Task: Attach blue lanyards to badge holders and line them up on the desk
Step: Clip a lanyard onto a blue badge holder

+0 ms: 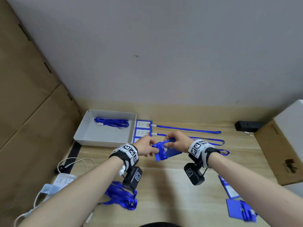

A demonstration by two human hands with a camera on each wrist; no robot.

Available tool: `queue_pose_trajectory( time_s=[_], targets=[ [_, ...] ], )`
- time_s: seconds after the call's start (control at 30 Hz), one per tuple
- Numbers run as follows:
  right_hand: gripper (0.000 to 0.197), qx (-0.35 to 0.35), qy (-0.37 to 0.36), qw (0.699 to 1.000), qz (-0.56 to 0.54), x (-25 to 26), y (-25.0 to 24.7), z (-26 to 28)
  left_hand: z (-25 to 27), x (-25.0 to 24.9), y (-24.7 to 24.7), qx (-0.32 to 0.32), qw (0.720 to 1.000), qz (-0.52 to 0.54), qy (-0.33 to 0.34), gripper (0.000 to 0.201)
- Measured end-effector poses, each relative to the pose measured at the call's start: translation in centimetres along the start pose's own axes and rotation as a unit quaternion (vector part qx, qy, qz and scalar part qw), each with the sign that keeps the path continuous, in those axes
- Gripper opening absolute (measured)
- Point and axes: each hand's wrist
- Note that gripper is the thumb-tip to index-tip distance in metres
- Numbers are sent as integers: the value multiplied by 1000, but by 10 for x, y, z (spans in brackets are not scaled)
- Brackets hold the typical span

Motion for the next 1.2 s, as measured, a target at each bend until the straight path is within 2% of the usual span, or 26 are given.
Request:
queue_pose_trajectory(
  time_s=[0.07,0.17,0.23,0.3,0.4,0.5,0.57,0.67,0.83,0.97,1.03,1.13,1.2],
  targets=[
    [14,-43,-3,999,-29,-3,2,0,-1,4,1,-19,1000,16,-6,8],
    [36,-171,-27,985,-1,-9,8,1,-3,11,4,-80,995,54,-32,13],
    [36,-237,-43,971,12,-8,9,2,-3,15,4,-115,988,86,-51,17],
    [25,-261,-56,964,1,-6,11,3,-3,18,2,-132,982,115,-63,17],
    [12,-225,-53,973,-17,0,17,4,0,18,-3,-145,975,152,-65,14],
    [10,-195,-17,980,-43,8,27,4,3,16,-6,-150,966,201,-63,14],
    [10,-189,24,975,-113,12,29,2,4,14,-8,-155,959,231,-62,14],
    [9,-129,43,968,-212,17,28,-1,6,11,-9,-151,954,254,-53,13],
    [8,-89,11,974,-210,25,18,2,12,3,-14,-123,963,232,-55,6],
    [17,-56,-5,980,-191,26,10,8,13,-4,-20,-154,958,238,-44,23],
    [19,-47,-18,985,-165,28,9,9,13,-7,-22,-170,951,255,-32,14],
    [14,-55,-34,988,-141,32,7,10,13,-8,-23,-166,964,209,-2,4],
    [12,-73,-48,989,-121,35,5,11,11,-8,-23,-160,969,187,2,13]
  ],
)
Point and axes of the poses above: each hand's wrist, its own z-axis away from the middle knuckle, its own y-axis out of the palm, x = y × z, and after that the axes turned 5 degrees about y, right-handed
